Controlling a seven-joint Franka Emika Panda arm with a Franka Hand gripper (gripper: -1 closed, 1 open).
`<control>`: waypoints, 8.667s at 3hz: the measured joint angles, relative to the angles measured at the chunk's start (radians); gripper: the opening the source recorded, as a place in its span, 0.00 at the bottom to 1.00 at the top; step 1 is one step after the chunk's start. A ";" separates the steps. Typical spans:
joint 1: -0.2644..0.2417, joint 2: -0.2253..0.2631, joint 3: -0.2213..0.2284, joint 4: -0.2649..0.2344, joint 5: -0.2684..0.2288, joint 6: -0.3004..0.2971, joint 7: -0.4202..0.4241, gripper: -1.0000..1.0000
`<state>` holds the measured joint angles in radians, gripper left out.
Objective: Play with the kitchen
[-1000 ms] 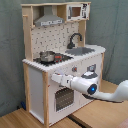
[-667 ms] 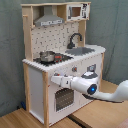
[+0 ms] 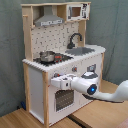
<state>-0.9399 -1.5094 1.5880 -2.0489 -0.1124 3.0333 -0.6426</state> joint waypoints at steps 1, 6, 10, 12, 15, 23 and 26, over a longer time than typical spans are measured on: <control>0.001 0.000 0.000 -0.001 0.000 -0.004 -0.111 0.00; 0.004 0.007 0.000 -0.002 0.001 -0.011 -0.186 1.00; 0.208 0.025 -0.017 -0.042 0.002 -0.237 -0.110 1.00; 0.331 0.028 -0.044 -0.120 0.002 -0.365 -0.164 1.00; 0.496 0.028 -0.095 -0.340 0.002 -0.376 -0.248 1.00; 0.362 0.045 -0.137 -0.687 0.004 0.166 -0.310 1.00; 0.186 0.053 -0.081 -0.594 0.005 0.351 -0.228 1.00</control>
<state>-0.7541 -1.4566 1.5071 -2.6428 -0.1079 3.3843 -0.8706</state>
